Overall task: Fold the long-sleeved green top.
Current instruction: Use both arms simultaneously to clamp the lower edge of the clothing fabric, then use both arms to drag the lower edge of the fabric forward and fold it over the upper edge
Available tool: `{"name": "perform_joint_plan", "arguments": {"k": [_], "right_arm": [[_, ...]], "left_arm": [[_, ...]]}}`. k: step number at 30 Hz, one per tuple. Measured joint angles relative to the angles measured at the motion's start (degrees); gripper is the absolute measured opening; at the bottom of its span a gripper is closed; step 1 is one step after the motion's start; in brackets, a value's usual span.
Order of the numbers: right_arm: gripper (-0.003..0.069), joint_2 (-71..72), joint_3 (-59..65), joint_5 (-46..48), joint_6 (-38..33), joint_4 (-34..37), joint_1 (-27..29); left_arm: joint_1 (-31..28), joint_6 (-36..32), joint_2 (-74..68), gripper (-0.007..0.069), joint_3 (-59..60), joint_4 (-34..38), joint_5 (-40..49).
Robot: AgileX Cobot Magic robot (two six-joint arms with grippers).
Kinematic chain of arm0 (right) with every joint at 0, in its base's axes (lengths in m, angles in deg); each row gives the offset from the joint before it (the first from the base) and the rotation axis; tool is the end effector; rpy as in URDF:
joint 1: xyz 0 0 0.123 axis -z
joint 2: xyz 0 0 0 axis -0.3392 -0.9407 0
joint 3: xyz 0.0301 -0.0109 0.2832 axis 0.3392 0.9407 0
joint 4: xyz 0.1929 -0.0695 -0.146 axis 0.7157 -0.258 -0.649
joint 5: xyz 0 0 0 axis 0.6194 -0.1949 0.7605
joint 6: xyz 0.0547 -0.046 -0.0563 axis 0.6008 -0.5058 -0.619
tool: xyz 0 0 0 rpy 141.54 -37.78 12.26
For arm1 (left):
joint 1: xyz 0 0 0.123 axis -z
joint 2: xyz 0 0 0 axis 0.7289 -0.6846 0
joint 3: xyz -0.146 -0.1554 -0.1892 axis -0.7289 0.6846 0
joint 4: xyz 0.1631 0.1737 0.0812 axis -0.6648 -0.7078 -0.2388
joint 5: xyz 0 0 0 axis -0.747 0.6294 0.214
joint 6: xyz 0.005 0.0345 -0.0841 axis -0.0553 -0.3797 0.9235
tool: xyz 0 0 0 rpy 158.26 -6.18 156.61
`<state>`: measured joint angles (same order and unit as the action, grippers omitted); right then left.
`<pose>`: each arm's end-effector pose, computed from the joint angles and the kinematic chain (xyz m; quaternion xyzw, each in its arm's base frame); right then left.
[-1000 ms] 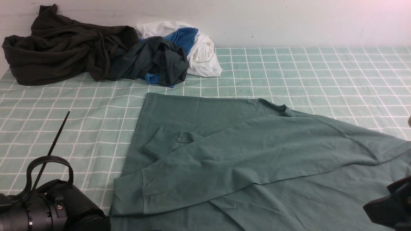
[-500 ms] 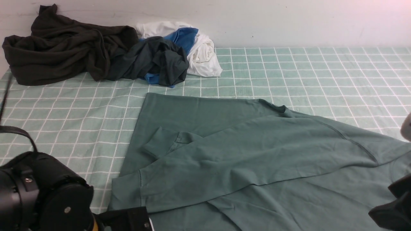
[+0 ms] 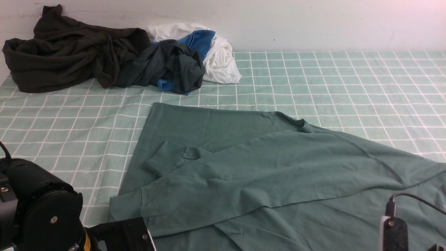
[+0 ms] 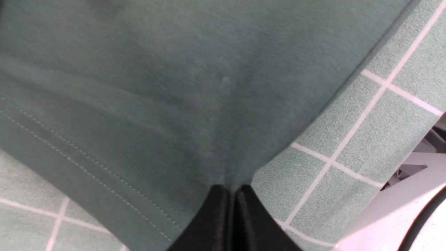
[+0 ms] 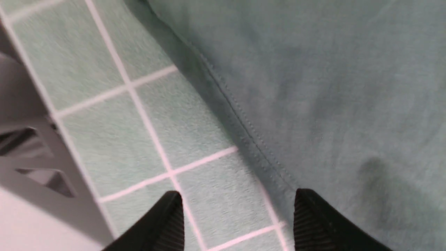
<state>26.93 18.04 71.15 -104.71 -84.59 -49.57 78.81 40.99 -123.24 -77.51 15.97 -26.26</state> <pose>0.1106 0.0691 0.1867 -0.5487 0.8351 0.0261 0.0289 0.1519 -0.1001 0.2002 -0.5127 -0.8582 0.0240 0.0069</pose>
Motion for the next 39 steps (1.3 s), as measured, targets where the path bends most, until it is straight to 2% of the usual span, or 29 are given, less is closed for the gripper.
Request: {"name": "perform_joint_plan", "arguments": {"k": [3,9,16,22,29,35,38,39], "right_arm": [[0.0398,-0.3,3.6,-5.9,-1.3,-4.4,0.0],[0.0367,-2.6,5.8,-10.4,0.5,-11.2,0.0],[0.0308,-7.1,5.8,-15.4,3.4,-13.6,0.0],[0.0232,-9.4,4.4,-14.5,3.5,-14.2,-0.1],[0.0025,-8.3,-0.6,-11.3,4.1,-15.9,-0.2],[0.0016,-7.5,-7.3,-5.9,4.1,-17.4,-0.2],[0.0015,-7.4,-11.7,-4.6,4.1,-18.8,0.4],[0.0015,-7.6,-15.1,-4.6,4.1,-19.5,2.0]], "left_arm": [[0.0,0.0,0.0,-0.0004,0.0,0.0,-0.9],[0.0,0.1,0.0,-0.0004,0.0,0.0,-2.9],[0.0,0.1,0.0,-0.0004,0.0,0.0,-3.7],[0.0,0.2,0.0,-0.0004,0.0,0.0,-3.7],[0.0,5.9,0.0,-0.0004,-0.4,-0.3,-3.8],[-1.0,8.5,0.0,-0.0003,-4.9,-2.8,-3.2],[-3.3,8.6,-0.1,-0.0003,-8.5,-3.6,-2.8],[-5.6,8.6,-0.6,0.0,-11.9,-4.1,-2.2]]}}
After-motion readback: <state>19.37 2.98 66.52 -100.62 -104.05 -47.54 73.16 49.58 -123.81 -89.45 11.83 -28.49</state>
